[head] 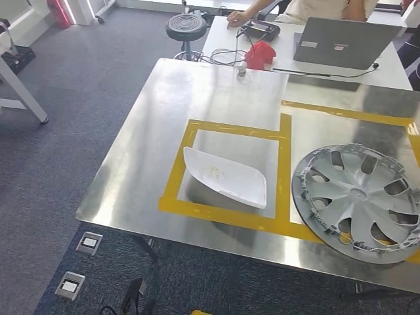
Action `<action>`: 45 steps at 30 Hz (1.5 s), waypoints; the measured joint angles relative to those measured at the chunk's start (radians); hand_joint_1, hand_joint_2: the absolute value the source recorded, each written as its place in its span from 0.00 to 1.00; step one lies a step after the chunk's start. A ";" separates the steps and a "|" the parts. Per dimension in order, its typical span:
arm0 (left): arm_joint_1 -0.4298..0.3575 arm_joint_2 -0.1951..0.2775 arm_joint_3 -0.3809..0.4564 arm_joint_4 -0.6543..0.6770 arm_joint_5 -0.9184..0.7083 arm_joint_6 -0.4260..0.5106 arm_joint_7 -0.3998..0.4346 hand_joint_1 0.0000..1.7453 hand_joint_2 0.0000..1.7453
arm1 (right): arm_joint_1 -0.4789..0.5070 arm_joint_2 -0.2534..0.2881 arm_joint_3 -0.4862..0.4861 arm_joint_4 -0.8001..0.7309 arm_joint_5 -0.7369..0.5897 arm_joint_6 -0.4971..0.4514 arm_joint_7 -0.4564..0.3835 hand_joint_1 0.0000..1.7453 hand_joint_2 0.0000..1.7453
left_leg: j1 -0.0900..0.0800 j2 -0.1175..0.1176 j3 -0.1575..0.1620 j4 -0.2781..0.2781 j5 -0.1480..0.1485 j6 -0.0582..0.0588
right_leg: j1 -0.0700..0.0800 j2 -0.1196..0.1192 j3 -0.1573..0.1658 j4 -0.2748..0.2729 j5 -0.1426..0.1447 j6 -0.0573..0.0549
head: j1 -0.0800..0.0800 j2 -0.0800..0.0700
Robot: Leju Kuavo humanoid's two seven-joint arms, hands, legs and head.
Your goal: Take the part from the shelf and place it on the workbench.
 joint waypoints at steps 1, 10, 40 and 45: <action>0.000 0.000 0.000 0.000 0.001 0.000 0.003 0.00 0.00 | 0.000 0.000 0.001 0.000 0.000 0.000 0.000 0.00 0.00 | -0.002 0.000 0.000 0.000 0.000 0.003 | -0.001 0.000 0.001 -0.001 0.000 0.003 | 0.000 0.000; 0.001 -0.002 0.000 0.000 0.006 -0.003 0.018 0.00 0.00 | -0.005 0.006 0.003 0.006 0.000 -0.001 -0.001 0.00 0.00 | 0.007 0.006 0.014 -0.029 0.015 0.023 | -0.016 -0.004 -0.129 0.297 -0.137 0.033 | 0.000 0.000; -0.003 0.000 0.000 0.000 0.002 -0.002 0.025 0.00 0.00 | -0.005 0.023 0.002 0.020 0.000 -0.005 -0.008 0.00 0.00 | -0.022 0.021 0.035 -0.060 0.020 0.045 | -0.012 -0.008 -0.164 0.310 -0.133 0.022 | 0.002 0.000; 0.000 -0.001 0.000 0.000 0.003 -0.002 0.024 0.00 0.00 | -0.006 0.025 0.003 0.021 0.000 -0.005 -0.008 0.00 0.00 | -0.012 0.020 -0.022 -0.013 0.033 0.024 | -0.025 -0.006 0.015 0.081 -0.050 0.048 | 0.002 0.000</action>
